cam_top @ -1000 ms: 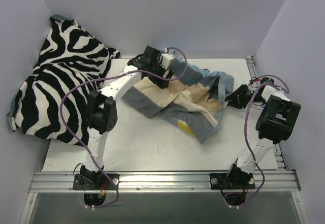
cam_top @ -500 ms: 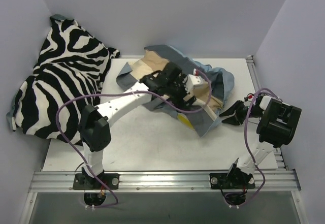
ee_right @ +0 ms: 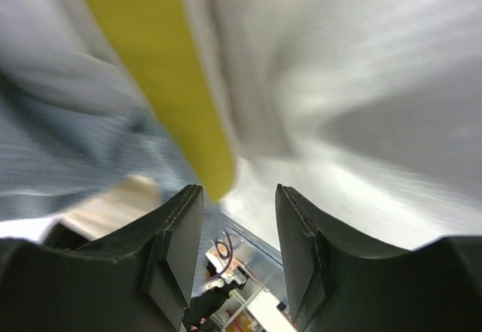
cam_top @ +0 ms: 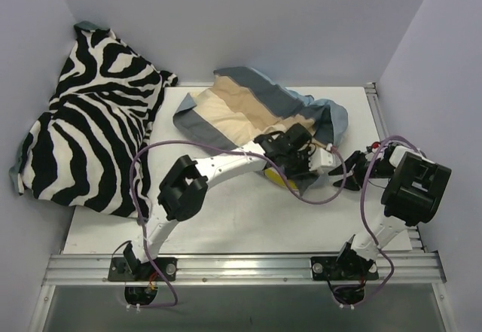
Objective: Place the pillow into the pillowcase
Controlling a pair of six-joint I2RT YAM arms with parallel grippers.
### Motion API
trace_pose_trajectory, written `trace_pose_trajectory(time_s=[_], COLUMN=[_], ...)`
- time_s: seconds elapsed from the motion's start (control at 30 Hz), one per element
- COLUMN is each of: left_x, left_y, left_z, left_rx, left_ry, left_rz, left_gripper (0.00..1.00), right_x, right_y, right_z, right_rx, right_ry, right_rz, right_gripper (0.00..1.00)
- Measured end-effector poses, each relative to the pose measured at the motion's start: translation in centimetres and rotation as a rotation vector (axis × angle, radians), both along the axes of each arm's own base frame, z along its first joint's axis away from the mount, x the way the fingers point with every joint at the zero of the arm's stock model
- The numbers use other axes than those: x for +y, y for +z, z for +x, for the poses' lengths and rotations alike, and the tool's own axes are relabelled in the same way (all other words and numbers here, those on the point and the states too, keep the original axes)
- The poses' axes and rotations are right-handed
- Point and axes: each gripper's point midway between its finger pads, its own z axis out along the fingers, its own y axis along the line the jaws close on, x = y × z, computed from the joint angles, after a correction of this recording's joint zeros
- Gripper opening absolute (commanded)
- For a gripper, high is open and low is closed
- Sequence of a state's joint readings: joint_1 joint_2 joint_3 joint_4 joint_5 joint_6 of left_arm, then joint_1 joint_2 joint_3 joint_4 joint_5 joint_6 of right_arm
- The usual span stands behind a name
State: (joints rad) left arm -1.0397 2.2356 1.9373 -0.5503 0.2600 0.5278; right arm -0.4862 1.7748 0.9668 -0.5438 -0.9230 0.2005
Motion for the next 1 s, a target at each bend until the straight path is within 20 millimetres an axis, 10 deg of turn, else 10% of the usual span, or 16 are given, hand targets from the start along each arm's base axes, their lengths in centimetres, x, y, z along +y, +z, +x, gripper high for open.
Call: trace_pose_trajectory(time_s=[0.47, 0.77, 1.0], left_x=[3.3, 2.7, 2.8], left_y=[14.6, 12.5, 11.6], left_z=[3.6, -0.5, -2.4], left_rx=[0.382, 0.499, 0.498], left_ry=[0.121, 0.077, 0.035], left_rz=[-0.425, -0.363, -0.312], left_gripper=[0.06, 0.04, 0.61], right_x=[1.7, 5.8, 6.4], right_y=[-1.8, -0.9, -1.1], right_z=[-0.2, 3.2, 4.2], right_rx=[0.051, -0.026, -0.041], right_ry=[0.020, 0.074, 0.048], right_rz=[0.056, 0.109, 0.152], right_gripper=[0.69, 0.70, 0.68])
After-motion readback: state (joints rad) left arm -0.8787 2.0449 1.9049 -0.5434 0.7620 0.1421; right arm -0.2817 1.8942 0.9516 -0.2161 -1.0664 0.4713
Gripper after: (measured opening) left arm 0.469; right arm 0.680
